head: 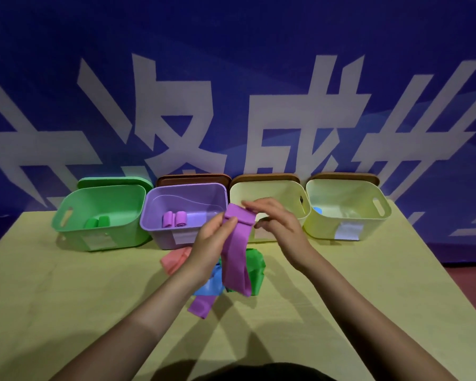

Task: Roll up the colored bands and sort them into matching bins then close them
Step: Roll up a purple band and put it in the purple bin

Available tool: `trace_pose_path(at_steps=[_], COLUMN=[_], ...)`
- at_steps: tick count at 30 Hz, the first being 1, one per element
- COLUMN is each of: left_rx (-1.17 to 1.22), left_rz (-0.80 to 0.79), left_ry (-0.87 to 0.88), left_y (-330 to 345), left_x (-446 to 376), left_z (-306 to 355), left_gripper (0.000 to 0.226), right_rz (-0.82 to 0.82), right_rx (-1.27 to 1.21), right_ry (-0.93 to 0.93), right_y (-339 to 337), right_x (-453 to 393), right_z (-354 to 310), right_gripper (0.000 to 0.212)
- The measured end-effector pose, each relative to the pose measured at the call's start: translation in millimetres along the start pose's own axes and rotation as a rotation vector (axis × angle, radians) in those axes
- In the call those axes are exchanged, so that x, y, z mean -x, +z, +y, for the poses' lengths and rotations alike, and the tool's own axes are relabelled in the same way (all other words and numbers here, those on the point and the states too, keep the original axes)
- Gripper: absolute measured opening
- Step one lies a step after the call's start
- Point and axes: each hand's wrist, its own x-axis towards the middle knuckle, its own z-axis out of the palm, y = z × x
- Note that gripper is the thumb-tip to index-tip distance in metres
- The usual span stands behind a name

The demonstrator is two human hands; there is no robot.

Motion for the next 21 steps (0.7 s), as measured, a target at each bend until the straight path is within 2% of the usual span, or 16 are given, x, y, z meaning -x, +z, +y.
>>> trace_pose_path(at_steps=[2,3,7,11,14,16,19,21], left_rx=[-0.033,-0.05,-0.138,-0.142,-0.208,-0.259,-0.254,-0.214], left_rz=[0.001,0.004,-0.029,0.004,0.096,0.11,0.086,0.118], left_ry=[0.02,0.031,0.083,0.082,0.121,0.173,0.236,0.22], left_y=[4.1,7.0,12.5,10.7,12.4,12.6,10.6,9.0], left_x=[-0.8,-1.6,-5.4,-7.7,-11.2,-13.8,-12.8,-13.5], left_z=[-0.9,-1.1,-7.1,-9.1,-8.7,-10.8,-11.4,-10.8], left_gripper=[0.019,0.02,0.021,0.012,0.02,0.02,0.037,0.032], right_rz=[0.066,0.077,0.096,0.063,0.03,0.063,0.116,0.128], right_rx=[-0.197,-0.197,-0.17,-0.223,-0.226,-0.217,-0.234,-0.313], right_ry=[0.177,0.227,0.259,0.26,0.235,0.195,0.156,0.178], right_y=[-0.7,-0.1,1.8,0.7,2.9,5.8,10.0,12.9], right_x=[0.4,-0.1,-2.1,-1.9,-2.0,-1.6,0.3,1.1], right_z=[-1.7,-2.2,-0.5,2.3,2.7,2.2,0.2,0.1], right_gripper=[0.034,0.026,0.006,0.02,0.025,0.023,0.016,0.015])
